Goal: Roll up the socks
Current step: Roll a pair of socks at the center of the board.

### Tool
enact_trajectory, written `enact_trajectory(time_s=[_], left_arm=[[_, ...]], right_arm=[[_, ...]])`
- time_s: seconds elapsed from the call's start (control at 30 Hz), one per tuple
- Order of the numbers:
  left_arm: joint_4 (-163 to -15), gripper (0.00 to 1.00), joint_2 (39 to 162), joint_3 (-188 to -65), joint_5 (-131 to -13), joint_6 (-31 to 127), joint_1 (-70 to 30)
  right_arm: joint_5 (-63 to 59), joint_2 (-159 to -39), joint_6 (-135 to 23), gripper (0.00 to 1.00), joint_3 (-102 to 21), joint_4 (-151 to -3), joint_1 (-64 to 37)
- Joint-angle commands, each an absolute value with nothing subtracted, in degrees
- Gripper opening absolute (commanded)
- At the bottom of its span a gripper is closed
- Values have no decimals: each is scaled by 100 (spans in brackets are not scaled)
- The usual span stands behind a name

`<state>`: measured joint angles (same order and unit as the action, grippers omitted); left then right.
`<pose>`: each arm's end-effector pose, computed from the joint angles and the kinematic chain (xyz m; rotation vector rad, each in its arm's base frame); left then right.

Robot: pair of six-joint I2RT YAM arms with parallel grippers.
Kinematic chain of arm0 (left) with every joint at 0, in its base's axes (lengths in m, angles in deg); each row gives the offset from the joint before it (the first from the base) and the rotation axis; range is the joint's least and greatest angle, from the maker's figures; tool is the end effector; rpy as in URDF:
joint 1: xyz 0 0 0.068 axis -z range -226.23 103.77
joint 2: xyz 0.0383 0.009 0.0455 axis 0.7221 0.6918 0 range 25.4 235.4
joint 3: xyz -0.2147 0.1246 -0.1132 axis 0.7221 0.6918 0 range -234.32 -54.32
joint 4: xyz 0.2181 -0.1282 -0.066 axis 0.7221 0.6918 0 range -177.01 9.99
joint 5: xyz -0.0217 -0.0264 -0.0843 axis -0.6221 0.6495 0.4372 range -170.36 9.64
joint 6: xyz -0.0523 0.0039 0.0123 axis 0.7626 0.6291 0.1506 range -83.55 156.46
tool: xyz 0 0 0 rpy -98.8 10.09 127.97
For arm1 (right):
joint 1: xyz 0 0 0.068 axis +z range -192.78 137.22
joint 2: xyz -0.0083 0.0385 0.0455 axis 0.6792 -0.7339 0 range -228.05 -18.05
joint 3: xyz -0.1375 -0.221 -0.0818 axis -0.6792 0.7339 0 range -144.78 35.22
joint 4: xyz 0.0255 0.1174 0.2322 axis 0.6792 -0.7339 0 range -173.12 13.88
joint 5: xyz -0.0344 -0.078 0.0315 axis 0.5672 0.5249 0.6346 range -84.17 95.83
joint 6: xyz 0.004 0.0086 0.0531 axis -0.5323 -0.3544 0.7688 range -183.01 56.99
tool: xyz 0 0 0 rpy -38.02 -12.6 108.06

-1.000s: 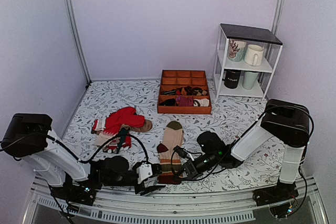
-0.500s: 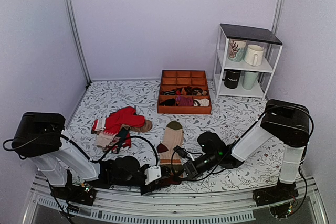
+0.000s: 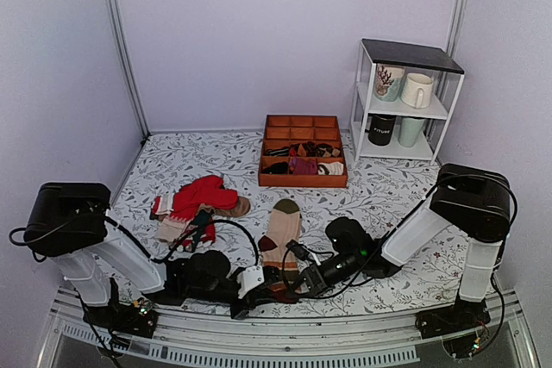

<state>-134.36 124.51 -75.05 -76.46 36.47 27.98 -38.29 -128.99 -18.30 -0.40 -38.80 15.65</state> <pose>0.0694 -0.2545 0.0898 1.3776 1.7506 -0.8204 0.1427 0.2797 0.0770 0.8200 -2.5174 -1.6466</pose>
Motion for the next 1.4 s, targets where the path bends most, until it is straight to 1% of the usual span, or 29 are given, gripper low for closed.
enact_trajectory(time_s=[0.0, 0.03, 0.13, 0.17, 0.27, 0.37, 0.5, 0.8, 1.03, 1.37], left_arm=[[-12506, 0, 12495, -7619, -7161, 4457, 2533], [-12394, 0, 12503, -7635, -7091, 4634, 2497], [-12190, 0, 12615, -7632, -6868, 5066, 2418], [-12117, 0, 12678, -7634, -6807, 5185, 2396], [-11981, 0, 12803, -7614, -6640, 5447, 2298], [-11958, 0, 12909, -7566, -6451, 5701, 2215], [-11917, 0, 13071, -7553, -6221, 5848, 2144], [-12018, 0, 13164, -7471, -6093, 5905, 2113], [-12103, 0, 13229, -7446, -6070, 5904, 2093], [-12189, 0, 13250, -7388, -5980, 5901, 2060]], right_arm=[[-3440, -12438, -2694, 6, 268, -4629, 1670], [-3211, -12166, -2936, 8, 290, -4621, 1729], [-2530, -11359, -3992, 24, 355, -4772, 1903], [-2225, -11137, -4348, 27, 389, -4822, 2008], [-1286, -10563, -5329, 30, 513, -4890, 2379], [-799, -10320, -6387, 32, 672, -4787, 2730], [-671, -10510, -7107, 34, 749, -4767, 2932], [172, -11115, -7779, 34, 642, -4862, 3138], [353, -11353, -7989, 34, 504, -4879, 3250], [706, -11364, -8131, 34, 356, -4830, 3349]])
